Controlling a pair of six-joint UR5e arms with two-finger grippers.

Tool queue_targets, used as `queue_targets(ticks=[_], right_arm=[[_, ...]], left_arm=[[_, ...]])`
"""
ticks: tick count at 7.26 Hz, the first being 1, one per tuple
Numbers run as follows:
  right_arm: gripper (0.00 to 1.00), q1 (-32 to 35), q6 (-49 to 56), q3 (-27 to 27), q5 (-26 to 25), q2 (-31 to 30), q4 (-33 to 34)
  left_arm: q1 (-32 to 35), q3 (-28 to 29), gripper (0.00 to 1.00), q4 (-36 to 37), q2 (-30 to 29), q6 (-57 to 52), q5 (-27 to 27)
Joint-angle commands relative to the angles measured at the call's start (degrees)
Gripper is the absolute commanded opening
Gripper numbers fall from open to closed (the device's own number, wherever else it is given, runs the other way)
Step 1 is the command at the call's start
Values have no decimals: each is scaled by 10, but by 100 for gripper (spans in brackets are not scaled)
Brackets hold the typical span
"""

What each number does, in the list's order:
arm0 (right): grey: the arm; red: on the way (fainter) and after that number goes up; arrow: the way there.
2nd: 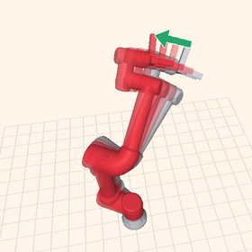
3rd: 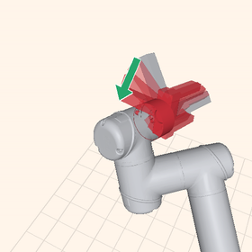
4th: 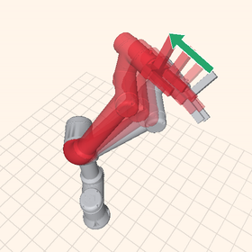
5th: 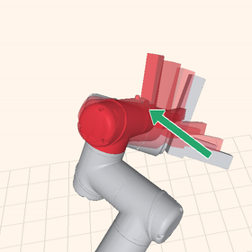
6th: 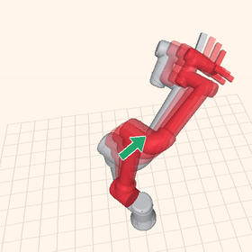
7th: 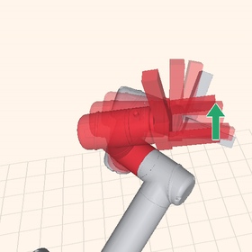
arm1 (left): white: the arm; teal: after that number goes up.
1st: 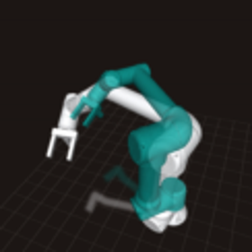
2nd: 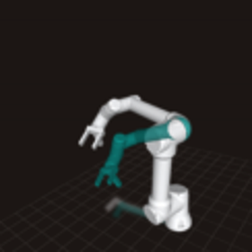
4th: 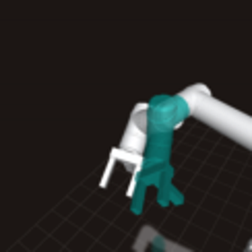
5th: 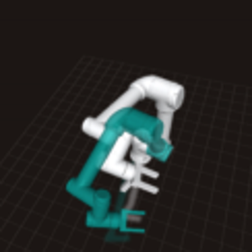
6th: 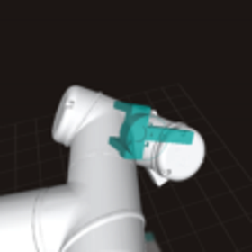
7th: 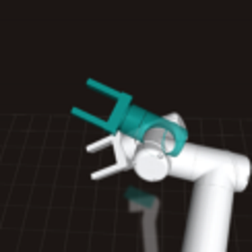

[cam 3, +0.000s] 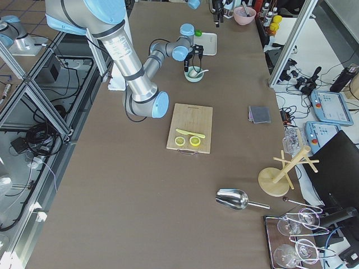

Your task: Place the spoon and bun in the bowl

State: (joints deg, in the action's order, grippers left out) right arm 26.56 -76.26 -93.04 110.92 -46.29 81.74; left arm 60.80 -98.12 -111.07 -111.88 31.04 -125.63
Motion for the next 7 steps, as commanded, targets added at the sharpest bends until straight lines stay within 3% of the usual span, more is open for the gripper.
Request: queue_targets(ticks=[1,3,4,5,7], right_arm=[[100,18,-10,-24,6,8,8],[100,73,60,-124,62,-9,138],[100,104,127,-195,85,-66,181],[100,130,218,-255,83,-142,180],[100,208,280,-278,74,-244,178]], left_arm=[[4,0,98,4,-1,0,-2],[27,-21,98,1,37,-6,-4],[48,-29,98,5,63,-9,-7],[74,-27,98,8,81,-40,-35],[122,-10,98,8,118,-160,-47]])
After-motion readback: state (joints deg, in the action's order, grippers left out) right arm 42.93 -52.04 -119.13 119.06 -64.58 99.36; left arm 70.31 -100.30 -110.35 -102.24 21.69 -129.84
